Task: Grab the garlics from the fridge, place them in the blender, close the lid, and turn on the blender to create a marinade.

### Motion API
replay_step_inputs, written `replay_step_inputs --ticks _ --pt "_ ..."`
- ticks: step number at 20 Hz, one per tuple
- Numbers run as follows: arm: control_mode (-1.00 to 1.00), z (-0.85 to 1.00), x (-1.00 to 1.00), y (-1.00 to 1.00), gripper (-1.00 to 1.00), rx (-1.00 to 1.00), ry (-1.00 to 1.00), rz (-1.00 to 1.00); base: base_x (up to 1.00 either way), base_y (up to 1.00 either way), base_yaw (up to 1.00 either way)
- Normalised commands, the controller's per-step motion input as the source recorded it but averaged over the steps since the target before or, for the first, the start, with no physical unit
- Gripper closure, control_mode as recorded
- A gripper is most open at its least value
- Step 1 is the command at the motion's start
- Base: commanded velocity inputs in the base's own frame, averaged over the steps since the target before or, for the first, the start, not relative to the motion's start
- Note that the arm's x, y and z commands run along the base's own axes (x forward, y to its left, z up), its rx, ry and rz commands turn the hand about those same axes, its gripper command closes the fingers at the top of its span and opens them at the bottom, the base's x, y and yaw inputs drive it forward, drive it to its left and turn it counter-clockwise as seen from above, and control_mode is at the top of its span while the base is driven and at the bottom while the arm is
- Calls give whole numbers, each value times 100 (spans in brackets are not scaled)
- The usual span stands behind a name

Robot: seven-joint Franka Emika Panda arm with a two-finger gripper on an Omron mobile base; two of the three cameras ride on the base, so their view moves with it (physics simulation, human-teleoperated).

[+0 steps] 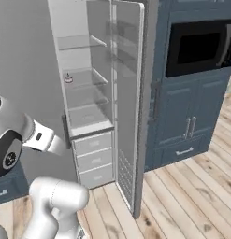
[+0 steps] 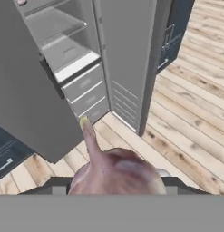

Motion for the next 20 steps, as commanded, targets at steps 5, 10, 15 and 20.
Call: replay_step_inputs --ticks 5,10,15,20 --pt "100 0 0 0 100 0 0 0 -27 0 -96" --pt "100 0 0 0 100 0 0 0 -19 0 -97" --pt "100 0 0 0 100 0 0 0 -10 -1 -95" --pt "100 0 0 0 100 0 0 0 20 -68 -67"
